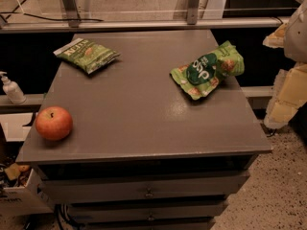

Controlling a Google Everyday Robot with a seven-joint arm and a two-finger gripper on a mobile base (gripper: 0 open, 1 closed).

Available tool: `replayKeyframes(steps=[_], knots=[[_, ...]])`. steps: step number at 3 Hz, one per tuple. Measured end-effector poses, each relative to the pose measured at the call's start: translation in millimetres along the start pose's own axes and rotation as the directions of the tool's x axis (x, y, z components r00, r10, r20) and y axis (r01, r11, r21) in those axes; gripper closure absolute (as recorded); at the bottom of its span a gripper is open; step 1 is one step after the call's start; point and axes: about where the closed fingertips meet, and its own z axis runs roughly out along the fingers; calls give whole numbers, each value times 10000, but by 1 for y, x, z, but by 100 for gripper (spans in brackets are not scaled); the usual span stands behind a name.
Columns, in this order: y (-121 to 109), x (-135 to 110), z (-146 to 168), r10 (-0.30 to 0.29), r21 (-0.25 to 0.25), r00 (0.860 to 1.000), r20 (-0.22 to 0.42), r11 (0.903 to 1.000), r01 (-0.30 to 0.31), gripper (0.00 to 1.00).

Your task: Pick green rice chip bag

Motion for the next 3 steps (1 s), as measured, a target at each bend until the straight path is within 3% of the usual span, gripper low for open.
replayKeyframes(steps=[1,2,3], knots=[[1,-2,1,-33,98,9999,108,9999,32,0],[3,-7,25,219,378,9995,225,9990,-227,0],[-7,-18,73,482,723,9961,744,9959,-536,0]])
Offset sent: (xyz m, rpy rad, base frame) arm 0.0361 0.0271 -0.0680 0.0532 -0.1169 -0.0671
